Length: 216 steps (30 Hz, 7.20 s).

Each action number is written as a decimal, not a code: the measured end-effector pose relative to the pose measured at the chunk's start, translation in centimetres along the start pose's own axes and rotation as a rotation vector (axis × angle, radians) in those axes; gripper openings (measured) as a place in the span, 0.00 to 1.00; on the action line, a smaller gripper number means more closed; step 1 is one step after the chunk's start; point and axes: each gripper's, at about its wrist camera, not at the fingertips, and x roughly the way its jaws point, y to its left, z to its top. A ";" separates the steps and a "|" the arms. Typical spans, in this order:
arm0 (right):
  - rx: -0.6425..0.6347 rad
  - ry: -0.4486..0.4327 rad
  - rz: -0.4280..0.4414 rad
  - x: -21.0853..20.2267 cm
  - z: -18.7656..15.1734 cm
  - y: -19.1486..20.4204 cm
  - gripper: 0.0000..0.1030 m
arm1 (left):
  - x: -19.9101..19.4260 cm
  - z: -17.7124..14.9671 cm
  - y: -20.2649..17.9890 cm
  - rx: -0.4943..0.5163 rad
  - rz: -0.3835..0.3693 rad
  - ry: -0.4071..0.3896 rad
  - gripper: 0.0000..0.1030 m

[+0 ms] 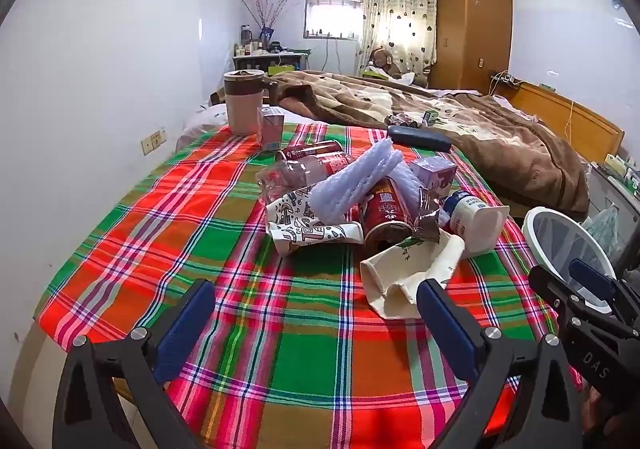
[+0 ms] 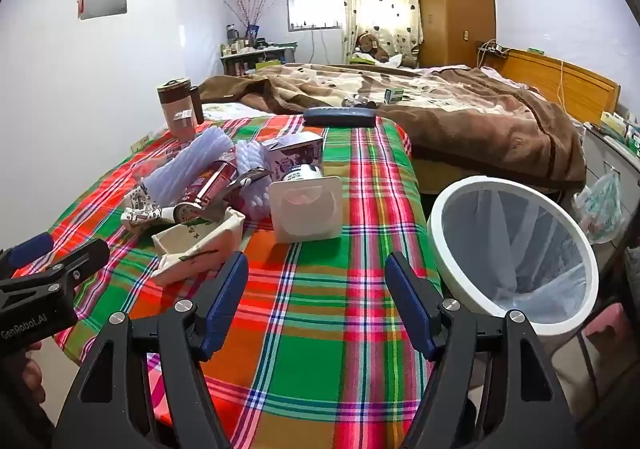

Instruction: Collect trash

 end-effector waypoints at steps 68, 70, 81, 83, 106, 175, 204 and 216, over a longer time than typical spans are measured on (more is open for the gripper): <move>0.015 -0.002 -0.027 -0.5 0.4 -0.3 0.70 | -1.0 0.1 0.4 0.003 0.019 -0.020 0.99; 0.014 -0.001 -0.026 -0.5 0.4 -0.2 0.70 | -1.0 0.2 0.4 0.003 0.019 -0.020 0.99; 0.014 -0.001 -0.030 -0.7 0.5 0.0 0.70 | -1.1 0.2 0.4 0.002 0.018 -0.022 0.99; 0.014 -0.001 -0.031 -0.7 0.5 -0.1 0.70 | -1.0 0.1 0.4 0.002 0.016 -0.023 0.99; 0.044 0.063 0.066 1.8 0.2 0.4 0.70 | 1.8 0.6 4.0 -0.046 -0.016 0.050 0.99; 0.180 0.181 0.220 4.7 0.8 -0.6 0.07 | 11.0 8.9 -1.7 0.201 -0.264 0.162 0.21; 0.297 -0.011 0.050 -1.2 3.1 -11.1 0.07 | 3.6 7.9 -12.9 0.289 -0.488 0.086 0.21; 0.376 0.038 -0.112 0.4 1.6 -16.6 0.07 | 5.1 6.7 -22.3 0.337 -0.653 0.171 0.21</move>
